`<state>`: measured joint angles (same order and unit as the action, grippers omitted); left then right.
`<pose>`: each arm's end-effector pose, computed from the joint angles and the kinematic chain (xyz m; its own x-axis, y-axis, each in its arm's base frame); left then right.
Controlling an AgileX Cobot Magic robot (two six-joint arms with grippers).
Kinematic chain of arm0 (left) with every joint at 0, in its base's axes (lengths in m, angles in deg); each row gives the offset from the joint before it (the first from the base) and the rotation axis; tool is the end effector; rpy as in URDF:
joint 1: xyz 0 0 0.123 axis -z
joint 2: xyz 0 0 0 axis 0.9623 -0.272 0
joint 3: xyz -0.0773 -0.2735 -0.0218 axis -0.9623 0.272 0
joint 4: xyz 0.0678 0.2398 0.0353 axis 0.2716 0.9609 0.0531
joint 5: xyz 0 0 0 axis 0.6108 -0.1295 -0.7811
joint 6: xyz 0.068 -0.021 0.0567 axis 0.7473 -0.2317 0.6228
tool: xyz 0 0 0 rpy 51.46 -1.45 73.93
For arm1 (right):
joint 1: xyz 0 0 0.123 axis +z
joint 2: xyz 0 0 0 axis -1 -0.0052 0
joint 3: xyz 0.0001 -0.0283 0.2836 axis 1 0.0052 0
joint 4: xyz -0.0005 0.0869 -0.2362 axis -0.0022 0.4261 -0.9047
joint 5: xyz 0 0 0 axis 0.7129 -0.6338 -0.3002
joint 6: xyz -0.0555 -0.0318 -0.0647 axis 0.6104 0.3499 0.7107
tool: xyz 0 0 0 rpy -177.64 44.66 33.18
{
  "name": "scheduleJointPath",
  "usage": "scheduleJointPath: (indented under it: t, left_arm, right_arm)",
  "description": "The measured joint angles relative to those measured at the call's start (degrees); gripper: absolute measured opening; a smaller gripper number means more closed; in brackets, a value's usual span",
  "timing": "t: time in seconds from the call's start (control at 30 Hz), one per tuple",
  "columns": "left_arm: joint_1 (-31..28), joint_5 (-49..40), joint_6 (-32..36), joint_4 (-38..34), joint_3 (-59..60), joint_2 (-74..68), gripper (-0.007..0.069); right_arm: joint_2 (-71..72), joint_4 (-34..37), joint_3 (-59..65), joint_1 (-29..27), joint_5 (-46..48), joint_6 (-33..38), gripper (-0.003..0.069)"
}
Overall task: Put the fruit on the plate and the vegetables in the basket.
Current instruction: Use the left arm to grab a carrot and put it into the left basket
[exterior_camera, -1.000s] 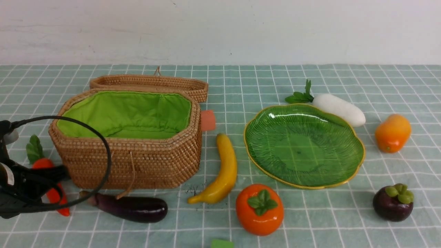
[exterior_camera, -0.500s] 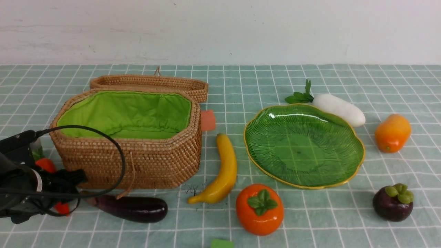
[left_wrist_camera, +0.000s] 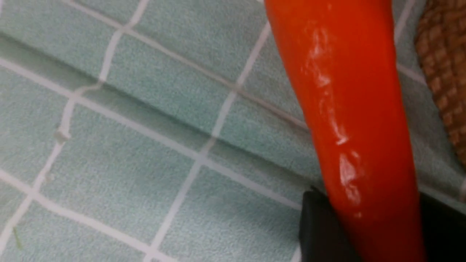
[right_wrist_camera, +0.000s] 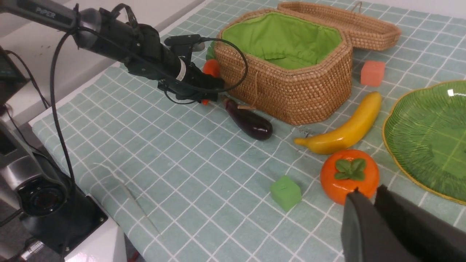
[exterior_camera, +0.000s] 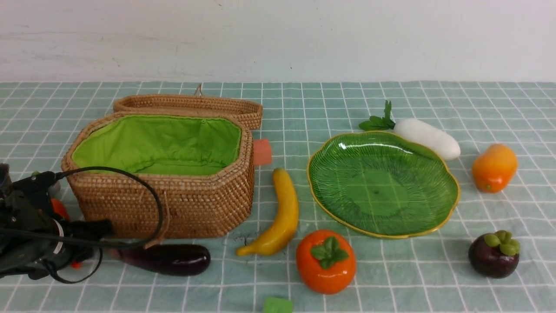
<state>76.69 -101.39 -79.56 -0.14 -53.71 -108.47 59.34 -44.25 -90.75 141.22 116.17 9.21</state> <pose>0.2880 0.0026 0.1391 -0.7217 -0.4669 -0.5111 -0.4693 0.8727 -0.1347 0.0297 0.0384 0.4207 -0.4063 -0.1232 -0.9054 -0.7103 0.6659 0.2281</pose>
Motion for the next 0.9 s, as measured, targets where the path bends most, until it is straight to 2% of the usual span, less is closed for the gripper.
scheduleJointPath:
  t: [0.03, 0.13, 0.37, 0.47, 0.57, 0.63, 0.67, 0.77, 0.8, 0.9]
  left_arm:
    - [0.0, -0.5, -2.1, 0.5, -0.1, 0.0, 0.0239]
    - [0.0, -1.2, -4.5, 1.0, -0.2, 0.2, 0.0234]
    - [0.0, -7.0, -5.0, -0.8, 0.4, 7.7, 0.0234]
    - [0.0, -10.2, -3.0, -2.2, 0.4, 15.2, 0.0234]
    - [0.1, -13.2, 4.2, -6.0, 0.4, 22.0, 0.0234]
    - [1.4, -14.2, 16.4, -10.7, 0.4, 27.2, 0.0234]
    - [3.0, -14.4, 25.6, -14.3, 0.1, 30.0, 0.0234]
    - [6.6, -15.5, 43.0, -22.0, -1.6, 33.0, 0.0234]
    - [9.1, -16.9, 56.2, -26.3, -3.8, 33.4, 0.0234]
    - [13.4, -25.1, 87.3, -36.7, -10.3, 31.0, 0.0234]
  right_arm:
    - [0.0, 0.3, 0.0, 0.0, 0.0, 0.0, 0.0066]
    - [0.0, 0.5, 0.0, 0.0, 0.0, 0.0, 0.0068]
    - [0.0, 0.7, 0.0, 0.0, 0.1, 0.0, 0.0075]
    - [0.0, 0.7, 0.0, 0.0, 0.2, 0.0, 0.0075]
    - [0.0, 0.6, 0.0, 0.0, 0.4, 0.0, 0.0075]
    - [0.0, 0.2, 0.0, 0.0, 0.4, 0.0, 0.0075]
    - [0.0, -0.5, 0.0, 0.0, 0.1, 0.0, 0.0075]
    - [0.0, -2.3, 0.0, 0.0, -1.3, 0.0, 0.0075]
    - [0.0, -3.2, 0.0, 0.0, -2.2, 0.0, 0.0075]
    - [0.0, -4.8, 0.0, 0.0, -3.5, 0.0, 0.0077]
